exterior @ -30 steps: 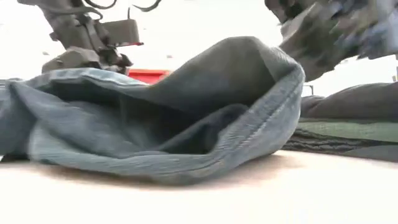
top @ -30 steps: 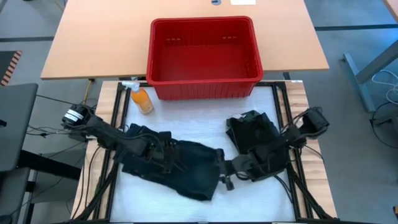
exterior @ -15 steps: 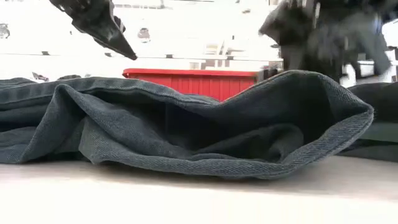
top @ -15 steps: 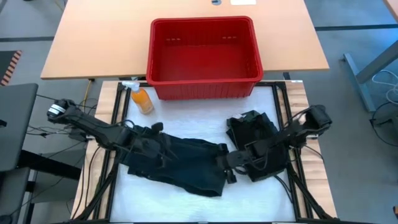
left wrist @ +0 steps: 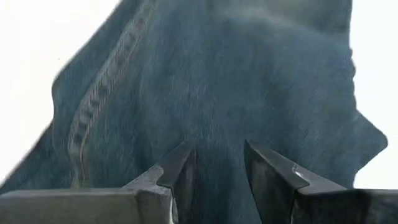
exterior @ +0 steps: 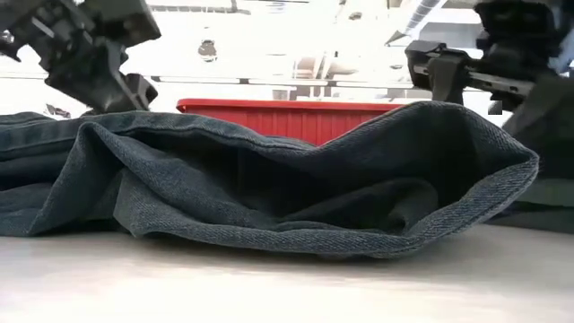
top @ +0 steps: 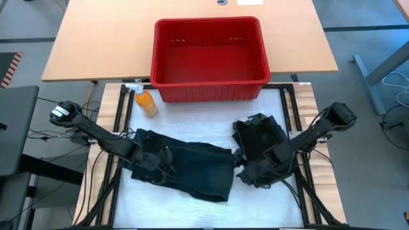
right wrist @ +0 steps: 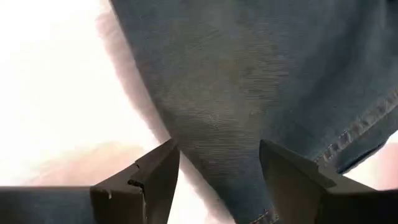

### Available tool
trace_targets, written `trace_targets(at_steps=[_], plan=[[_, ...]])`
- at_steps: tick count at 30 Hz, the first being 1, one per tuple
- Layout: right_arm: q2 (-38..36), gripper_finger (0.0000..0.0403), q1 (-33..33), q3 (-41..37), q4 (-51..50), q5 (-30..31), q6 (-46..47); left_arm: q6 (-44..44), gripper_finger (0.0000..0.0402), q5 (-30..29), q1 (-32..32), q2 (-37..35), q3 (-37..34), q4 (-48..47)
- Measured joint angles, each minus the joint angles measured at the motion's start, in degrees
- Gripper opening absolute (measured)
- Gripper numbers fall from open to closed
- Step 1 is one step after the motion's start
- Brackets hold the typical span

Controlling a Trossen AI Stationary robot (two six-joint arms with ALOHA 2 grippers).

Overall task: Fold laundry
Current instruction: Fold the dark blue jeans

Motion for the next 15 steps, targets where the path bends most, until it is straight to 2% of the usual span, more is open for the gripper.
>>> trace_targets(at_steps=[4, 10, 15], plan=[[4.38, 0.0249, 2.36, 0.08, 2.97, 5.81, -2.32, -2.61, 0.0125, -0.03, 0.00, 0.00, -2.33, 0.22], [11.46, 0.0249, 3.52, 0.07, 7.08, 8.37, -2.96, -3.59, 0.0125, 0.03, -0.03, 0.00, -3.14, 0.28], [16.43, 0.0249, 3.65, 0.03, 19.69, 12.38, -6.49, -3.66, 0.0125, 0.05, -0.03, 0.00, -3.14, -0.32]])
